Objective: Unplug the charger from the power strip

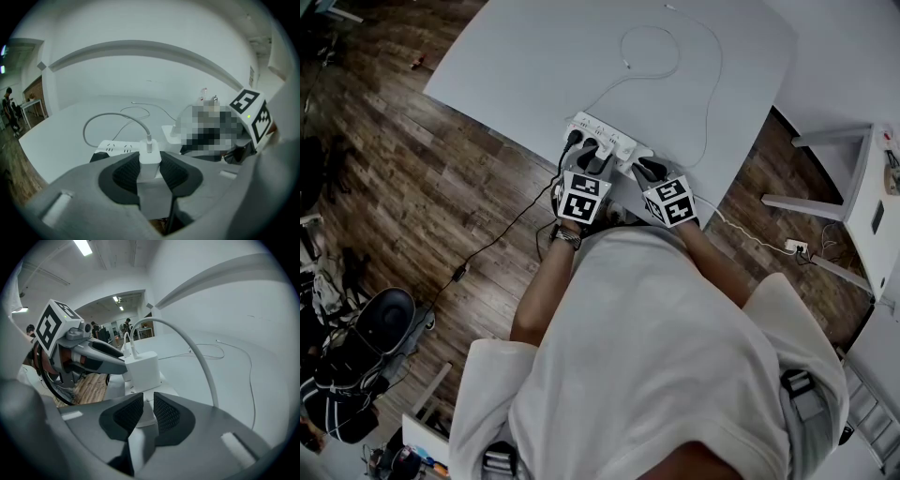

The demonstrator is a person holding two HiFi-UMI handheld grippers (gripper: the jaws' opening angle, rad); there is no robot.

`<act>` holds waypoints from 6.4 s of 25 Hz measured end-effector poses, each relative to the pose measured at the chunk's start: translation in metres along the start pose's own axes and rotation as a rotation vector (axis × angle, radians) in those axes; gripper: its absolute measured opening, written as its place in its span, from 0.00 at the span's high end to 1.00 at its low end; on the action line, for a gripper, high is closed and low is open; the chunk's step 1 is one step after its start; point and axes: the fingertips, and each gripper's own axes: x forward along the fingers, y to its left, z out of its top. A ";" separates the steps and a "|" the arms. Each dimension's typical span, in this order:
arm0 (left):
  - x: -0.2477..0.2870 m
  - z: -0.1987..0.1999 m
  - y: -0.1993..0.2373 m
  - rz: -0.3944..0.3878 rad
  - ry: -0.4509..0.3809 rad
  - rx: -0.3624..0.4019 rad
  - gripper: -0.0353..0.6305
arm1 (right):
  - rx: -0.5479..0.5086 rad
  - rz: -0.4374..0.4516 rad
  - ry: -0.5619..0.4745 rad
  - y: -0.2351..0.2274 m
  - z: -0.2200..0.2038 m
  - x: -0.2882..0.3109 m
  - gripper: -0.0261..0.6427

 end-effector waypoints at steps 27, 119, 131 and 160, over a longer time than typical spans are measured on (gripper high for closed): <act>0.000 0.004 -0.005 0.048 0.035 0.130 0.74 | -0.002 0.000 -0.005 0.000 0.000 -0.001 0.86; -0.005 0.050 0.016 -0.065 -0.096 -0.135 0.74 | -0.010 0.001 -0.026 0.002 0.004 0.003 0.86; 0.018 0.045 0.018 -0.101 -0.034 -0.177 0.74 | 0.007 0.021 -0.038 -0.001 0.003 0.002 0.89; -0.018 0.029 0.097 -0.011 0.046 -0.173 0.66 | 0.216 -0.147 -0.137 0.016 0.047 -0.034 0.89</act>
